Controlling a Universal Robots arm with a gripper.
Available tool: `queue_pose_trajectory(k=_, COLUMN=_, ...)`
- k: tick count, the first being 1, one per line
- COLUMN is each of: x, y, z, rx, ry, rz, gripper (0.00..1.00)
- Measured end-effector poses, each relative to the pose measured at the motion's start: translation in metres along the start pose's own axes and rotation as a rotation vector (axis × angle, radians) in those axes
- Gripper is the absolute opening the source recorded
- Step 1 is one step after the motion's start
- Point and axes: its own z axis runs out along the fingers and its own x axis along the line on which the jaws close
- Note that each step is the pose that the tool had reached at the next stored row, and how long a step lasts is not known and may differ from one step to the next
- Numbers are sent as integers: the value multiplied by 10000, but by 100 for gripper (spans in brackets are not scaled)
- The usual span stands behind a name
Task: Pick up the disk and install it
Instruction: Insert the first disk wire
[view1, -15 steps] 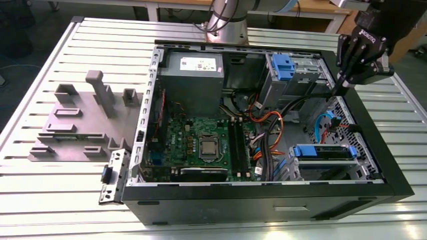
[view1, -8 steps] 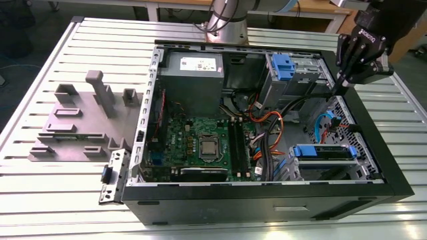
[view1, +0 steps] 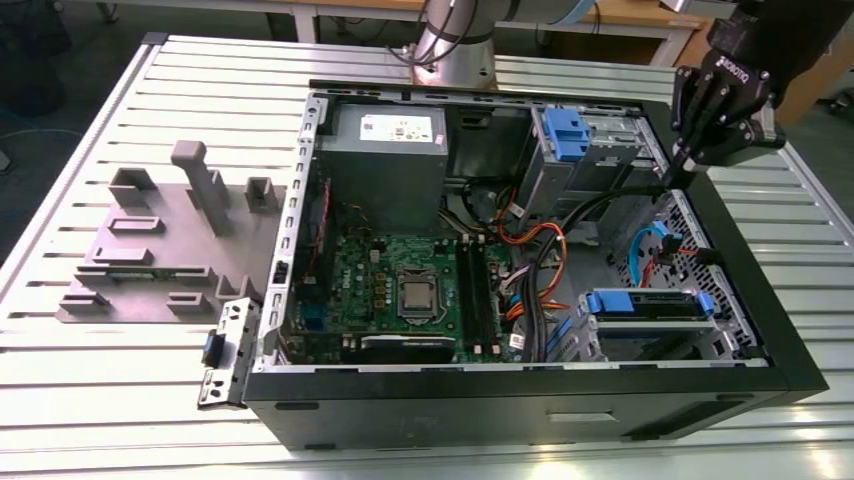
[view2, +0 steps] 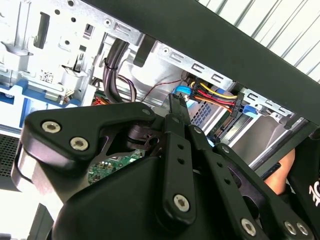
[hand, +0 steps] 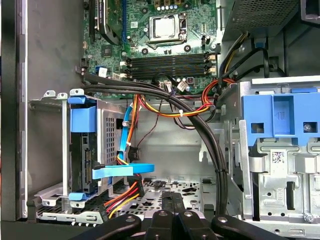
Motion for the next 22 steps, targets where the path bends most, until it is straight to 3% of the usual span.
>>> queue_pose_trajectory(k=12, x=-20, y=1, z=-3, rx=0, ry=-3, rz=0, gripper=11)
queue_pose_trajectory(k=15, x=-12, y=0, z=-2, rx=-7, ry=-159, rz=-7, gripper=11)
queue_pose_trajectory(k=22, x=-6, y=0, z=-1, rx=-7, ry=-167, rz=-6, gripper=11)
